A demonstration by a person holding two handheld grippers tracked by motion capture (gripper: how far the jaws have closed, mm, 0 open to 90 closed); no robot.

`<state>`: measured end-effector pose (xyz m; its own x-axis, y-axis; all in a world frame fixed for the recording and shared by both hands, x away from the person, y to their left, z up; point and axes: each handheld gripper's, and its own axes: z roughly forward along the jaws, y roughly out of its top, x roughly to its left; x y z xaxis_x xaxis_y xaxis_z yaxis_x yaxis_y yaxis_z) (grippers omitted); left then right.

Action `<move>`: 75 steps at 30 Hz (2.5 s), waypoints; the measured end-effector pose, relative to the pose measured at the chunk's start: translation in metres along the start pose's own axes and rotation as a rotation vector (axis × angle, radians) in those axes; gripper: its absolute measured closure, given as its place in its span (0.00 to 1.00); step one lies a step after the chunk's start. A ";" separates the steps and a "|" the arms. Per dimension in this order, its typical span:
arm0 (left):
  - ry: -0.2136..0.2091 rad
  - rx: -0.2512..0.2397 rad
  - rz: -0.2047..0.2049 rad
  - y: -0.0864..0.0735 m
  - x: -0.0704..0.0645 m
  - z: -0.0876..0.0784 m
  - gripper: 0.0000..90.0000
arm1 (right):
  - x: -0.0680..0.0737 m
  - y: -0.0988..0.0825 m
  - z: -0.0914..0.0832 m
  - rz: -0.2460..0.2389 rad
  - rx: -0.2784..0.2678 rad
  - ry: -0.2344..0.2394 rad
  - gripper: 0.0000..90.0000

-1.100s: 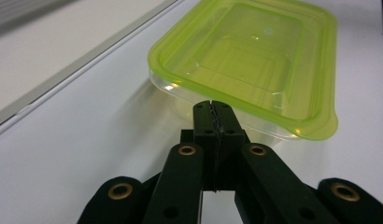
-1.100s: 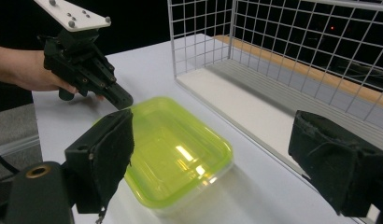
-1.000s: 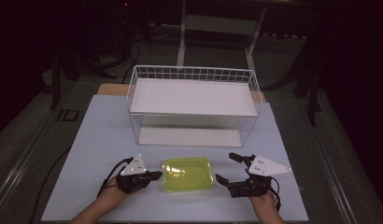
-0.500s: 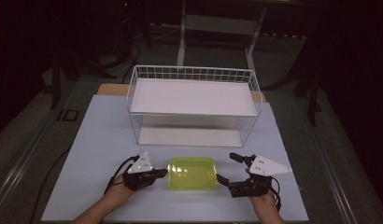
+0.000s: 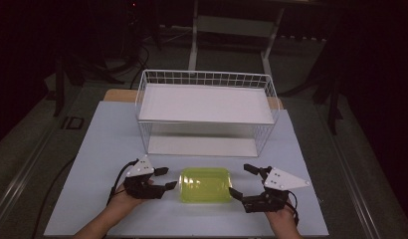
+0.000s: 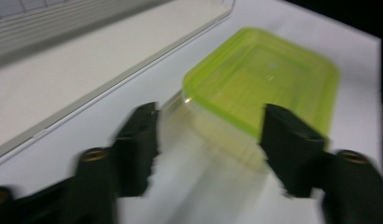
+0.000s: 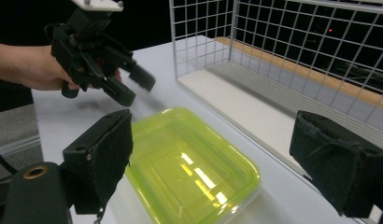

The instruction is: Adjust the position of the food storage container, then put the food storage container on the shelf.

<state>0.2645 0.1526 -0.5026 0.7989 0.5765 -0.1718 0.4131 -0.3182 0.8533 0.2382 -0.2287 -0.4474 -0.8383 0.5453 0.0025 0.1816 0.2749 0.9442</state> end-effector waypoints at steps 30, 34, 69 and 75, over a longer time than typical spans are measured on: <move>-0.021 0.074 -0.114 0.033 -0.029 0.003 0.05 | -0.009 0.001 0.009 0.119 0.195 -0.099 0.21; -0.020 0.093 -0.182 0.028 -0.021 0.013 0.05 | -0.013 -0.006 0.015 0.179 0.236 -0.076 0.15; -0.010 0.172 -0.355 0.007 -0.021 0.036 0.74 | -0.018 -0.035 0.048 0.488 0.446 -0.067 0.71; -0.008 0.184 -0.351 0.008 -0.027 0.033 0.78 | -0.014 -0.033 0.045 0.501 0.439 -0.058 0.75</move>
<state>0.2606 0.1103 -0.5077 0.5985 0.6684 -0.4416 0.7325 -0.2334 0.6395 0.2673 -0.2100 -0.4938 -0.5713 0.7294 0.3762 0.7444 0.2675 0.6119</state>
